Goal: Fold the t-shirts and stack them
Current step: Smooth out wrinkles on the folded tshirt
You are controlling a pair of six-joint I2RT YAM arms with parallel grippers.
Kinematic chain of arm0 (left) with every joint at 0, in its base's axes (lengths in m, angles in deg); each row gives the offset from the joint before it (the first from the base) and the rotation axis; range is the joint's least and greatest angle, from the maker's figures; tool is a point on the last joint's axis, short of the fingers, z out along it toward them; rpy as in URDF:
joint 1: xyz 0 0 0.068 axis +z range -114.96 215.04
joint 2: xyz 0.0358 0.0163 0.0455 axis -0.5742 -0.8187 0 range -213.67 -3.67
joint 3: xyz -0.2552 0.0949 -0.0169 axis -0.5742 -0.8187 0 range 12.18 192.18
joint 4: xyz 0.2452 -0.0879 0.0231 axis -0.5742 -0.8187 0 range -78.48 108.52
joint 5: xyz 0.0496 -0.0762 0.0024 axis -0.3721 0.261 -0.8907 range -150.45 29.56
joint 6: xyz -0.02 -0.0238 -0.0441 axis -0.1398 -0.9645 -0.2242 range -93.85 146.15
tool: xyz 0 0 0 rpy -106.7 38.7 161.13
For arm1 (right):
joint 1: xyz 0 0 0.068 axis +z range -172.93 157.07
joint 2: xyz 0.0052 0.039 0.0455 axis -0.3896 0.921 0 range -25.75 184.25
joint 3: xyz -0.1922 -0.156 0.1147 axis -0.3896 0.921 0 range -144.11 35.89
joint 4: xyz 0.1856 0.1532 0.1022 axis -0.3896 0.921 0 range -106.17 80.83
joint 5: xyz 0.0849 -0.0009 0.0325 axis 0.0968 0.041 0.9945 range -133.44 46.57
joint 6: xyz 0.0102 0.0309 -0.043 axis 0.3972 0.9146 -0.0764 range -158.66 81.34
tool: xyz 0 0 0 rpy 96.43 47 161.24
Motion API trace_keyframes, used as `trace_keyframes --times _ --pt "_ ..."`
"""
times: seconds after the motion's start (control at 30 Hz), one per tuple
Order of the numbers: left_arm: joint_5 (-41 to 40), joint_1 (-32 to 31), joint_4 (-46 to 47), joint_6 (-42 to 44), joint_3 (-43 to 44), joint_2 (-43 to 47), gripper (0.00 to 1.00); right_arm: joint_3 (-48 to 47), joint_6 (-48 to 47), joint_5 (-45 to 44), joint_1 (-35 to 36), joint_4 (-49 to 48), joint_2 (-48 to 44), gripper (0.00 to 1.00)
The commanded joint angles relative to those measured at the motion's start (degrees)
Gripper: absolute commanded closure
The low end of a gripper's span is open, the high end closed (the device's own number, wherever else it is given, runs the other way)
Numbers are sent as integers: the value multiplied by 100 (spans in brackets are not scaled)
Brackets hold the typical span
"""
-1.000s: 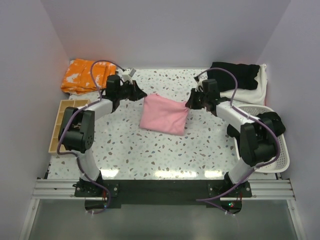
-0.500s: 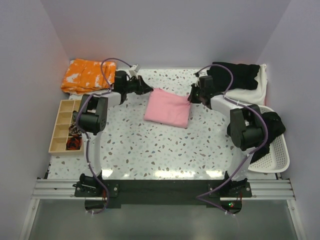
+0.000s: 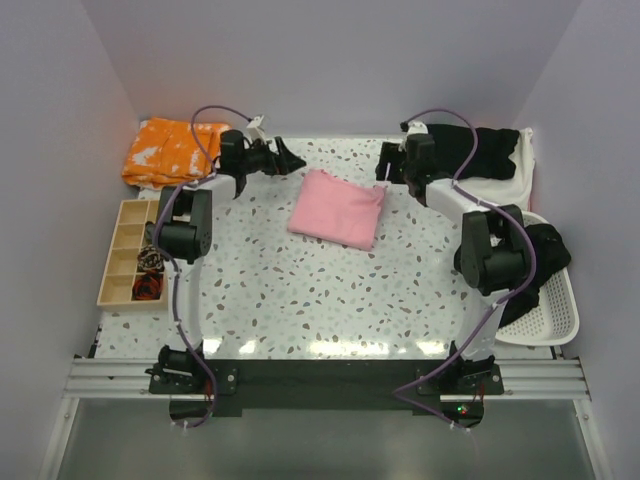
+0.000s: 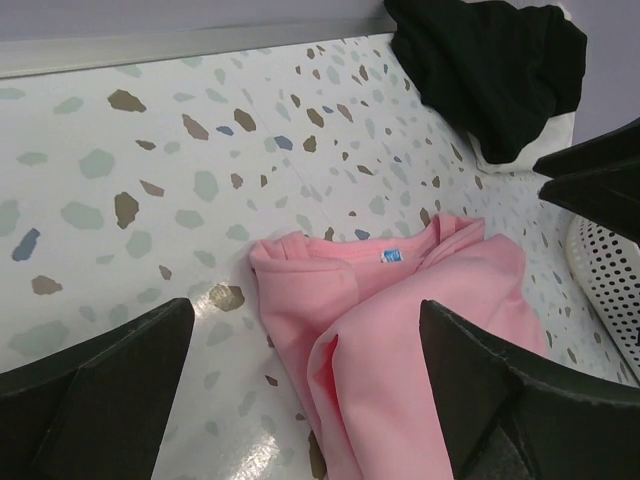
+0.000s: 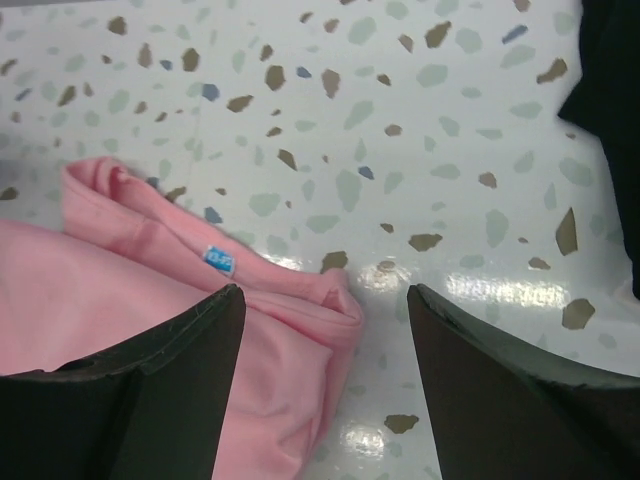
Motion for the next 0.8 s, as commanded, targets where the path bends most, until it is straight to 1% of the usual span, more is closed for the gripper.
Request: trace_keyframes --times 0.0,0.1,0.13,0.17,0.2,0.23,0.33,0.37,0.47,0.6,0.77 --pt "558 107 -74 213 95 693 0 -441 146 1467 42 319 -462 31" --pt "1175 -59 102 -121 69 738 0 -406 506 2041 104 477 -453 35" --pt "1325 -121 120 -156 95 712 0 -405 673 2114 122 477 -436 40" --pt "1562 -174 128 -174 95 703 0 -405 726 2201 131 712 -418 43" --pt "1651 -314 181 -218 78 668 0 -292 805 2428 131 697 -418 47" --pt "1713 -385 181 -210 86 641 0 -239 832 2483 139 723 -418 54" --pt "1854 -596 278 -279 95 483 0 -54 894 2720 175 793 -366 64" --pt "1941 -675 348 -419 78 387 0 16 920 2755 166 829 -331 66" --pt "2012 -737 638 -587 78 211 0 253 955 2861 183 812 -339 69" --pt "2030 -737 691 -614 69 26 0 386 938 2712 166 1004 -400 70" --pt "1986 -728 682 -561 226 -351 0 430 868 2423 166 1005 -322 71"
